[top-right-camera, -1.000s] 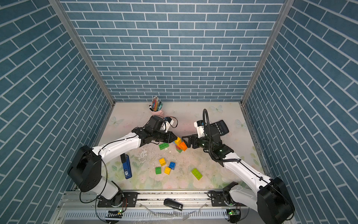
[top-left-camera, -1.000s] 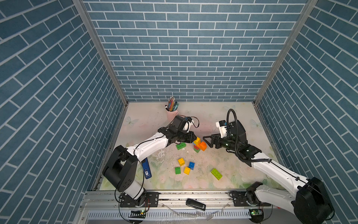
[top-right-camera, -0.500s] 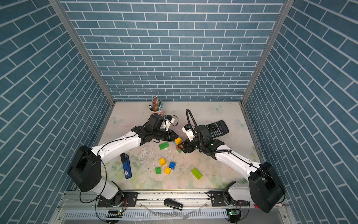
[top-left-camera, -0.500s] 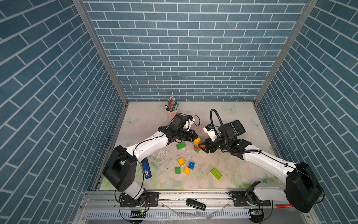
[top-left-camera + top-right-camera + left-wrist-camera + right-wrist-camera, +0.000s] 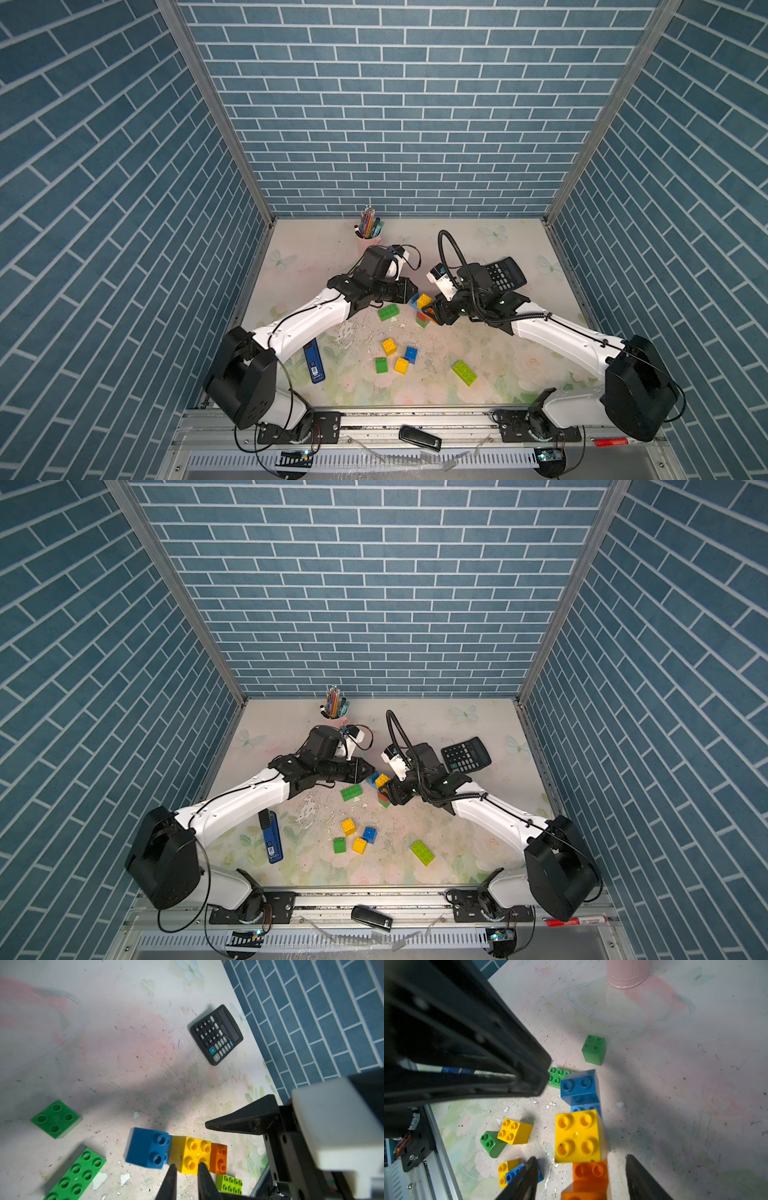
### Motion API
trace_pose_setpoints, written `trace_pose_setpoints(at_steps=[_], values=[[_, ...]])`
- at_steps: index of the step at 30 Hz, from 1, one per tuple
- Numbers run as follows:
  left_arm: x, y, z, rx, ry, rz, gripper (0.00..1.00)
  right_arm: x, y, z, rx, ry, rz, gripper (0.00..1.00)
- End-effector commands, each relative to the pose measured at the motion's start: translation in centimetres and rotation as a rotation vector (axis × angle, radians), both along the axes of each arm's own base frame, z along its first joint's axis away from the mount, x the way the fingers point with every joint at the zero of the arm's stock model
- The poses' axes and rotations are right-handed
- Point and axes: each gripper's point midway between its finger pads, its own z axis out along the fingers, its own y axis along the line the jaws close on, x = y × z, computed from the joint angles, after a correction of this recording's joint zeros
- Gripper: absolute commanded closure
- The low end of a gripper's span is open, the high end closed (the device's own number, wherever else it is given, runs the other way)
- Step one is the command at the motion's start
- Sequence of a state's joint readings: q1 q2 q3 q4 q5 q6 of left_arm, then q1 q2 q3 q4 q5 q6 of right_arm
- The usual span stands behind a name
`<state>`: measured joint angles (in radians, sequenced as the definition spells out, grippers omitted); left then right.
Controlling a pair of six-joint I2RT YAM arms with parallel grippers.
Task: Assemble a fork with lego
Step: Adjust the lego brick at the center of the board.
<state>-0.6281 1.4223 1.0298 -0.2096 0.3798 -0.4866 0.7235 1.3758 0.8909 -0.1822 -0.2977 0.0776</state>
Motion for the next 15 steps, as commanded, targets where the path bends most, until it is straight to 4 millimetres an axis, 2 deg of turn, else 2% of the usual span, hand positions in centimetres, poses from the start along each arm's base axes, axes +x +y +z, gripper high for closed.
trace_pose_setpoints(at_steps=[1, 5, 9, 15], values=[[0.2, 2.0, -1.1, 0.02, -0.004, 0.083, 0.79, 0.2, 0.4, 0.1, -0.058, -0.045, 0.055, 0.42], [-0.7, 2.9, -3.1, 0.03, 0.028, 0.11, 0.78, 0.4, 1.1, 0.2, -0.079, -0.061, 0.076, 0.46], [-1.4, 3.0, -4.5, 0.03, 0.062, 0.108, 0.78, 0.6, 1.2, 0.0, -0.104, -0.072, 0.08, 0.54], [-1.5, 2.9, -5.2, 0.046, 0.075, 0.093, 0.78, 0.7, 1.1, -0.4, -0.131, -0.07, 0.075, 0.63]])
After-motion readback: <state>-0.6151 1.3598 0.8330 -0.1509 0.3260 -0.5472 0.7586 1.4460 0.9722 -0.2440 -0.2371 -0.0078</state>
